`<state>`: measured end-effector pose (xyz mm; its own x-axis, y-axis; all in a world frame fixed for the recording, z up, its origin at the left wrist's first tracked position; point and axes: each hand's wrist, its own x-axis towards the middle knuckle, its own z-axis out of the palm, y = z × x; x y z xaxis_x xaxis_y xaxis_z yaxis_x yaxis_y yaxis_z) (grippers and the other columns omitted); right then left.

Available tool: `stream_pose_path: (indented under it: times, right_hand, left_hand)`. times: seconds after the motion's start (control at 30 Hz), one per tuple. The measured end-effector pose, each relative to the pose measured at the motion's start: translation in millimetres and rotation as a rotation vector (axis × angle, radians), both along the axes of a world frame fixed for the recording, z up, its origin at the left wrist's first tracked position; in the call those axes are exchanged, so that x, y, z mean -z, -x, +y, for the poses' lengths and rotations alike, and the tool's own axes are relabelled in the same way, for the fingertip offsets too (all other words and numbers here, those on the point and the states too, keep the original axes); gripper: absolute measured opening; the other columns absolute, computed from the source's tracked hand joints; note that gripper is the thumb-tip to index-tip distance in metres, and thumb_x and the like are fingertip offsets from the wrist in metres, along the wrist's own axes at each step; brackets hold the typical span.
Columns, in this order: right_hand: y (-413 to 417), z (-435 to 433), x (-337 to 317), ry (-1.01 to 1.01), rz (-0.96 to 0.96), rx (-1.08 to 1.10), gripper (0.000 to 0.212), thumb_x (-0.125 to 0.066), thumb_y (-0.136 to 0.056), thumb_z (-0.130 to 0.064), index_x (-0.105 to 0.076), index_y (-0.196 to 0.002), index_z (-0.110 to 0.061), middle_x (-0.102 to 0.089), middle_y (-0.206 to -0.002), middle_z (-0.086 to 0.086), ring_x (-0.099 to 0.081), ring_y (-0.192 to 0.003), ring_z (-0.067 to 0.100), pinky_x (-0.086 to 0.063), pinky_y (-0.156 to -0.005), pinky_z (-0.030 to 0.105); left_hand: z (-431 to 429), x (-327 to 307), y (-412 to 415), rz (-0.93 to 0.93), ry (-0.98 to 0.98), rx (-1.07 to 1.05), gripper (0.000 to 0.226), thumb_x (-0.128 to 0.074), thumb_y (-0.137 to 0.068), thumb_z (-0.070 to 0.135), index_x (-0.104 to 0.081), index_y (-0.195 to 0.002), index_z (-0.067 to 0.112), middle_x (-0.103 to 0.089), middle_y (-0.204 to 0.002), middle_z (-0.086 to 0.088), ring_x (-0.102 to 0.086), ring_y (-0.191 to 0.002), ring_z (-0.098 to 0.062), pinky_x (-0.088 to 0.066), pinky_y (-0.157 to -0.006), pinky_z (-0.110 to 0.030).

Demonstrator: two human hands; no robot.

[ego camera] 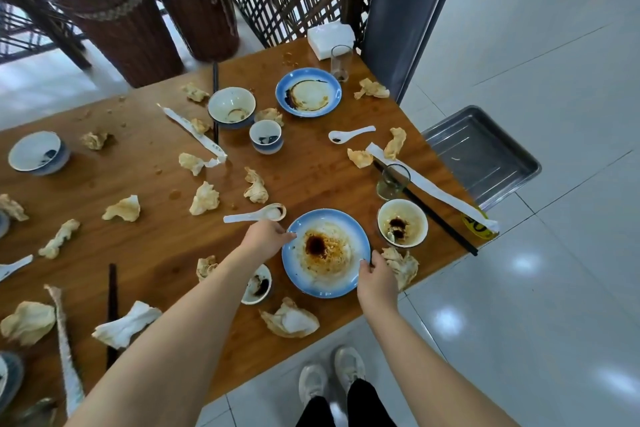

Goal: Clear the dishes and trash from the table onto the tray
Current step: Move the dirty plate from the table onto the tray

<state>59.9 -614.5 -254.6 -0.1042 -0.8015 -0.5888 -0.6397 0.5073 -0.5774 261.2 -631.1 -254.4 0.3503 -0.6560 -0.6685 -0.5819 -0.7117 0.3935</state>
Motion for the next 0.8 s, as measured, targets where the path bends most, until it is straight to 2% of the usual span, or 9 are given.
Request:
stream_pose_path:
  times: [0.13, 0.3, 0.47, 0.5, 0.6, 0.73, 0.8]
  right_hand:
    - [1.7, -4.8, 1.9, -0.024, -0.103, 0.107, 0.043, -0.046, -0.1, -0.022, -0.044, -0.141, -0.009, -0.051, -0.139, 0.003, -0.046, -0.13, 0.023, -0.042, -0.102, 0.036]
    - [-1.4, -6.4, -6.0, -0.03, -0.129, 0.162, 0.04, -0.054, -0.097, -0.019, -0.052, -0.136, -0.011, -0.056, -0.133, 0.001, -0.052, -0.123, 0.023, -0.046, -0.099, 0.037]
    - [-4.1, -7.3, -22.3, 0.009, -0.219, 0.233, 0.032, -0.057, -0.095, -0.016, -0.058, -0.127, -0.009, -0.062, -0.109, -0.001, -0.054, -0.1, 0.015, -0.047, -0.084, 0.029]
    - [-4.6, -8.0, -25.0, 0.015, -0.24, 0.242, 0.034, -0.058, -0.095, -0.015, -0.058, -0.127, -0.008, -0.062, -0.11, 0.0, -0.055, -0.102, 0.016, -0.046, -0.085, 0.029]
    - [-10.0, -11.0, -37.8, 0.022, -0.306, 0.279, 0.044, -0.062, -0.092, -0.016, -0.052, -0.134, -0.008, -0.059, -0.129, 0.005, -0.053, -0.118, 0.021, -0.044, -0.095, 0.033]
    - [-17.7, -20.2, -54.5, 0.057, -0.385, 0.338, 0.043, -0.064, -0.091, -0.013, -0.054, -0.132, -0.005, -0.06, -0.125, 0.005, -0.05, -0.105, 0.015, -0.042, -0.096, 0.033]
    - [-20.2, -25.9, -61.6, 0.072, -0.405, 0.359, 0.042, -0.065, -0.09, -0.012, -0.056, -0.131, -0.006, -0.06, -0.125, 0.006, -0.053, -0.112, 0.021, -0.042, -0.098, 0.035]
  left_hand:
    - [1.8, 4.6, -3.3, 0.039, 0.011, -0.098, 0.039, -0.065, -0.088, 0.039, -0.068, -0.111, 0.008, -0.062, -0.088, -0.002, -0.057, -0.084, -0.017, -0.043, -0.067, -0.026]
    - [7.2, -1.5, -7.2, 0.087, 0.078, -0.171, 0.034, -0.068, -0.087, 0.036, -0.07, -0.107, 0.009, -0.059, -0.081, 0.0, -0.054, -0.078, -0.015, -0.039, -0.058, -0.022]
    - [12.4, -13.9, -16.0, 0.157, 0.179, -0.287, 0.027, -0.07, -0.086, 0.034, -0.068, -0.101, 0.012, -0.062, -0.09, -0.002, -0.054, -0.082, -0.016, -0.043, -0.066, -0.027]
    - [13.4, -16.0, -18.0, 0.175, 0.207, -0.319, 0.026, -0.071, -0.085, 0.034, -0.068, -0.1, 0.013, -0.063, -0.092, -0.002, -0.054, -0.083, -0.016, -0.045, -0.068, -0.028]
    - [16.9, -26.7, -23.5, 0.216, 0.308, -0.405, 0.026, -0.073, -0.083, 0.032, -0.067, -0.099, 0.012, -0.063, -0.089, -0.001, -0.056, -0.08, -0.016, -0.048, -0.07, -0.031]
    - [16.4, -44.9, -27.5, 0.306, 0.391, -0.492, 0.022, -0.075, -0.082, 0.027, -0.066, -0.095, 0.013, -0.063, -0.087, -0.007, -0.054, -0.074, -0.019, -0.05, -0.065, -0.035]
    - [15.1, -54.6, -28.9, 0.337, 0.43, -0.521, 0.018, -0.074, -0.083, 0.027, -0.064, -0.091, 0.015, -0.061, -0.084, -0.005, -0.054, -0.075, -0.021, -0.047, -0.06, -0.03]
